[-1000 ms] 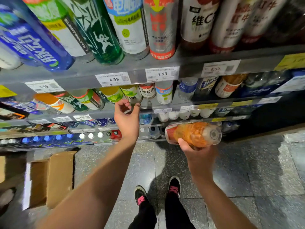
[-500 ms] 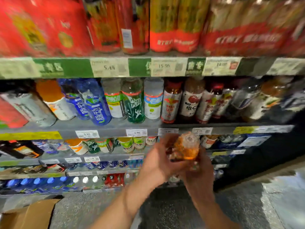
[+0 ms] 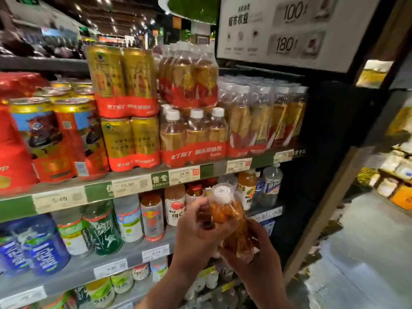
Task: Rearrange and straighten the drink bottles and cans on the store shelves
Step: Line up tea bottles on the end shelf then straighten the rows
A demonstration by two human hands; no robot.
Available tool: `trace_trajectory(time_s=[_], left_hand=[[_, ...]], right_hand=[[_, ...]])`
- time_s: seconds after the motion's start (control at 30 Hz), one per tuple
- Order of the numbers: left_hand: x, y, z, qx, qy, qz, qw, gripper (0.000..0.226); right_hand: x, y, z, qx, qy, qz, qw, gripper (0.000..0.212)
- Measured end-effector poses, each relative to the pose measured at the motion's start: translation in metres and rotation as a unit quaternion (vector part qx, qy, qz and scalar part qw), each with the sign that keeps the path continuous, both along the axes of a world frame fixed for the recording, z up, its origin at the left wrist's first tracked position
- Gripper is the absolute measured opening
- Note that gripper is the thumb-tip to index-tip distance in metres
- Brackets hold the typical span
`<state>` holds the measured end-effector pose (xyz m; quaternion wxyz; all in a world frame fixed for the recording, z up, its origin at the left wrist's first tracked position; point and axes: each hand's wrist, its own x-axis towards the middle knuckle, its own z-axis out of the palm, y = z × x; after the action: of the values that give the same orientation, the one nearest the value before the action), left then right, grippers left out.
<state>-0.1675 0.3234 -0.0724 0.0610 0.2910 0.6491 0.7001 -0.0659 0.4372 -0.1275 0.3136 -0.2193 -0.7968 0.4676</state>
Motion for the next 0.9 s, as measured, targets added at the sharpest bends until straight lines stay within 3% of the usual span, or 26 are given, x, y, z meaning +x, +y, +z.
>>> trace_trajectory(time_s=[0.13,0.27,0.33,0.43,0.5,0.6,0.7,0.8,0.9], left_hand=[[0.008,0.071,0.029,-0.027,0.089,0.006,0.996,0.045],[0.01,0.15,0.067,-0.022,0.014,-0.089,0.996,0.053],[0.01,0.189,0.088,-0.017,0.033,-0.113,0.993,0.055],[0.001,0.24,0.112,0.001,0.062,-0.104,0.993,0.031],[-0.013,0.269,0.117,-0.004,0.131,-0.008,0.991,0.015],[-0.04,0.304,0.112,-0.067,0.285,0.143,0.946,0.019],[-0.057,0.325,0.105,-0.111,0.409,0.211,0.881,0.019],[-0.069,0.332,0.1,-0.137,0.54,0.237,0.796,0.029],[-0.079,0.332,0.105,-0.241,0.619,0.197,0.721,0.051]], right_hand=[[0.009,0.064,0.02,0.035,0.035,-0.021,0.999,0.081],[0.011,0.139,0.056,0.074,0.102,-0.06,0.99,0.062],[0.007,0.177,0.079,0.088,0.12,-0.068,0.987,0.063],[-0.006,0.23,0.098,0.1,0.17,-0.094,0.976,0.05],[-0.021,0.262,0.104,0.102,0.184,-0.119,0.97,0.05],[-0.046,0.294,0.114,0.097,0.198,-0.141,0.965,0.053],[-0.065,0.31,0.124,0.062,0.207,-0.133,0.967,0.062],[-0.073,0.317,0.131,0.063,0.21,-0.144,0.965,0.07],[-0.075,0.32,0.134,0.064,0.2,-0.155,0.965,0.076]])
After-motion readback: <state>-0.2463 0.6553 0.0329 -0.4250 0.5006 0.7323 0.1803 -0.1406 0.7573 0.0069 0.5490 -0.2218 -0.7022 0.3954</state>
